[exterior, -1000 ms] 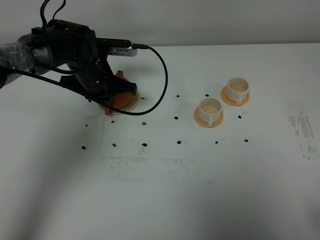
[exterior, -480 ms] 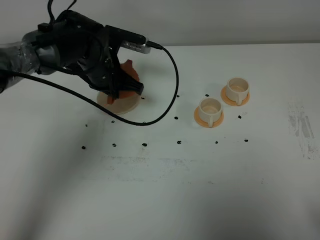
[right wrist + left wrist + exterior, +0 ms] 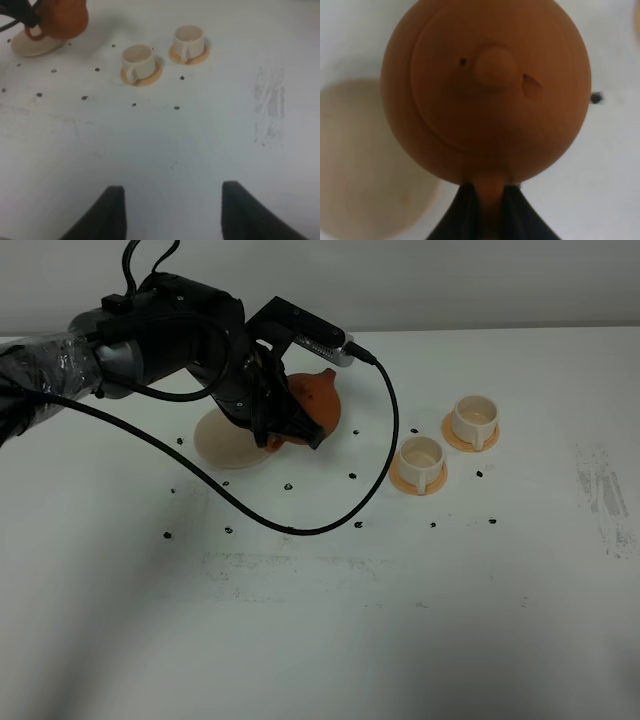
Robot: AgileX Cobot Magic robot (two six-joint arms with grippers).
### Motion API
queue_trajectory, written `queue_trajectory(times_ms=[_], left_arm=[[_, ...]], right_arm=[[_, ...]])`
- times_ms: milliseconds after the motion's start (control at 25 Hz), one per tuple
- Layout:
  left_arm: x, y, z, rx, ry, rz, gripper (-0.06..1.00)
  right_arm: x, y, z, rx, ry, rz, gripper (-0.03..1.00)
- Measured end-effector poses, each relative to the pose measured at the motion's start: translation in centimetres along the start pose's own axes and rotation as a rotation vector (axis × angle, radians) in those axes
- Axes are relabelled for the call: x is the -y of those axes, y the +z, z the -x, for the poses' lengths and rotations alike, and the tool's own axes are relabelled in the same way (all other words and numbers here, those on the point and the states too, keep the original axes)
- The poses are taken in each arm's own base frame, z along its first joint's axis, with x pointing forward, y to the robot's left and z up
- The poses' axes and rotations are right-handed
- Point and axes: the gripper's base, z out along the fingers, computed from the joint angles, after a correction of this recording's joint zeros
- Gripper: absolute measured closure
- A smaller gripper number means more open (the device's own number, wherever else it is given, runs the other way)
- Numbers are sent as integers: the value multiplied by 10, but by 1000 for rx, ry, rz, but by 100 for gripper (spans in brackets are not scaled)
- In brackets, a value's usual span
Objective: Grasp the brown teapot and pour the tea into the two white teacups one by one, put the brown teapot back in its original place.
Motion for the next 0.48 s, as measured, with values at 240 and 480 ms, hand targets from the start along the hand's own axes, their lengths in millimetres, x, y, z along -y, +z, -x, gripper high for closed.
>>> queue_trajectory(times_ms=[240,480], left_arm=[[0,-22,25,97,63,-24,82],[-4,-45,48,137,169,-12,82]], right_arm=[[0,0,0,0,0,0,52],[0,0,0,0,-1,-1,52]])
